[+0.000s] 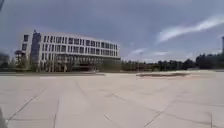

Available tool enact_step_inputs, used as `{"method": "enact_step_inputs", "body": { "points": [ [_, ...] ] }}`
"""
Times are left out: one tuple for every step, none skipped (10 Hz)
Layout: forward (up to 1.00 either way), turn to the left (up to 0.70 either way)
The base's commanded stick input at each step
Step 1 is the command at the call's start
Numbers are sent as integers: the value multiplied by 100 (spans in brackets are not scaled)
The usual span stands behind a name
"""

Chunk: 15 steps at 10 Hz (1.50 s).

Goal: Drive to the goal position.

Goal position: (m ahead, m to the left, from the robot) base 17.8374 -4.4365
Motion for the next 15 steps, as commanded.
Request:
{"method": "enact_step_inputs", "body": {
  "points": [
    [100, 0],
    [100, 0],
    [100, 0],
    [100, 0],
    [100, 0],
    [100, 0],
    [100, 0],
    [100, 0],
    [100, 0],
    [100, 0],
    [100, 0],
    [100, 0],
    [100, 0],
    [100, 0],
    [100, 0]
  ]
}}
